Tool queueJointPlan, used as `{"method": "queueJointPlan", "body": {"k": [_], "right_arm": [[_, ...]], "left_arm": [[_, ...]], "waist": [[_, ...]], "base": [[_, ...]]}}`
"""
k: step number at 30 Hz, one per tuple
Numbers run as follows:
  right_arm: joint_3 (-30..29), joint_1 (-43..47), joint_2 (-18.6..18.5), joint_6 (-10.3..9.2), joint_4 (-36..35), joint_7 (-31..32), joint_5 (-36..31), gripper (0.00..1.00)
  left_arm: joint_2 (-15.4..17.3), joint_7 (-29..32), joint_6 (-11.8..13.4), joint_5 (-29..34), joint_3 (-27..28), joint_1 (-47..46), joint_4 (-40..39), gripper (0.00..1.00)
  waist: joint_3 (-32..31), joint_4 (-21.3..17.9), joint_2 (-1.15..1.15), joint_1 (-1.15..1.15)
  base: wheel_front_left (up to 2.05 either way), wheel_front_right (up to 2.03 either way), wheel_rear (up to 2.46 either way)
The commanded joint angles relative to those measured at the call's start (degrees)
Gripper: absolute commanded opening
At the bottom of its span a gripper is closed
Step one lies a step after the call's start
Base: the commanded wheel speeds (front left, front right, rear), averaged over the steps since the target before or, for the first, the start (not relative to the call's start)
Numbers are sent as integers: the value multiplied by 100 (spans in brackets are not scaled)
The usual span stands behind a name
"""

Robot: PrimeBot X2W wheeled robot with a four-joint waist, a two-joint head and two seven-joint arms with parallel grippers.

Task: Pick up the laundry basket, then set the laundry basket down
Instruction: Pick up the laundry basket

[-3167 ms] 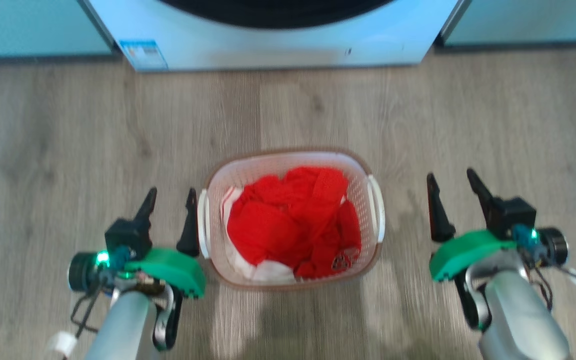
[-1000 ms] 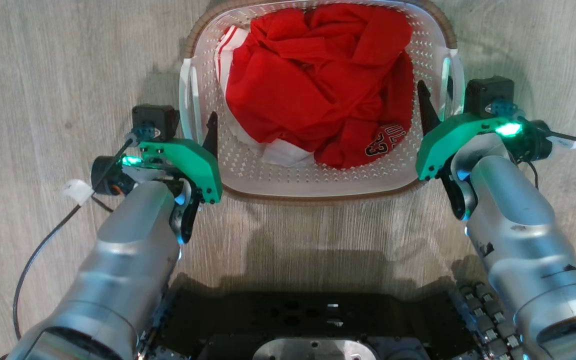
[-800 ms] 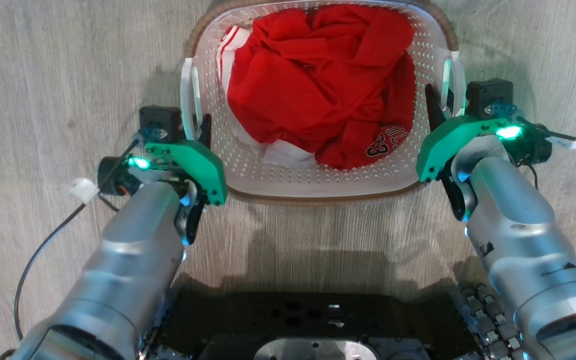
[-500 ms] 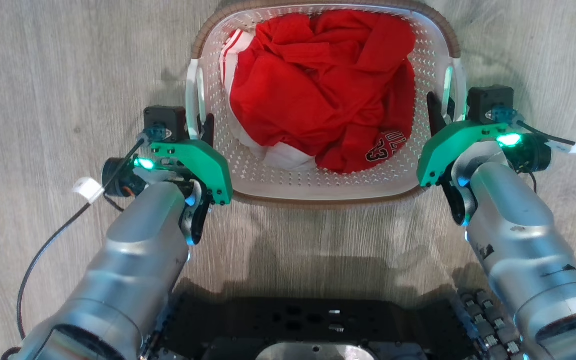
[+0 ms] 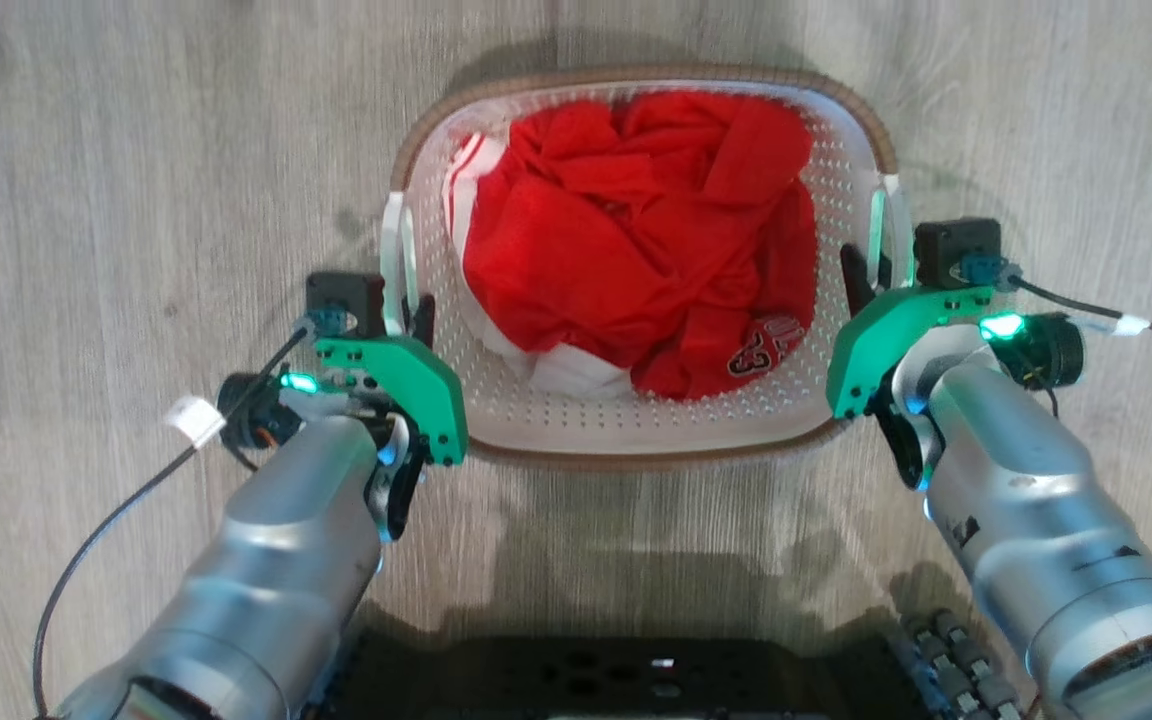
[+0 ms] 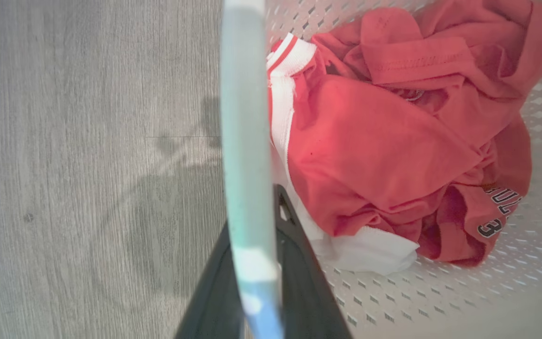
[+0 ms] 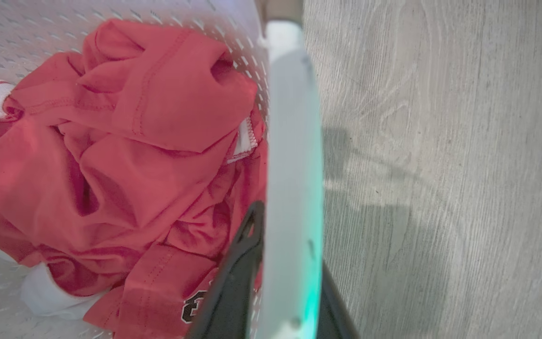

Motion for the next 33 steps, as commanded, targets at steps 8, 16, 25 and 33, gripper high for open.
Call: {"method": "queueJointPlan", "body": {"k": [8,16,25,33], "right_arm": [[703,374,94,13,279,111,529,0],[1220,607,94,13,438,700,1129,0],[1695,959,94,13,538,1235,1628,0],[2053,1302,94,13,554,1606,2036,0]], "left_arm": [[160,156,-27,-385,-493,292,134,0],[160,544,-101,-728,-979,559,251,0],[160,1114,-230,-1097,-1372,889,359,0],[160,1397,-298,-1327,-1620,1189,467,0]], "waist": [[-698,-75,0,0],[-1435,-111,0,0],[-2239,-90,0,0],[-2915,-80,0,0]], "base": [[0,0,0],[0,0,0],[0,0,0],[0,0,0]]}}
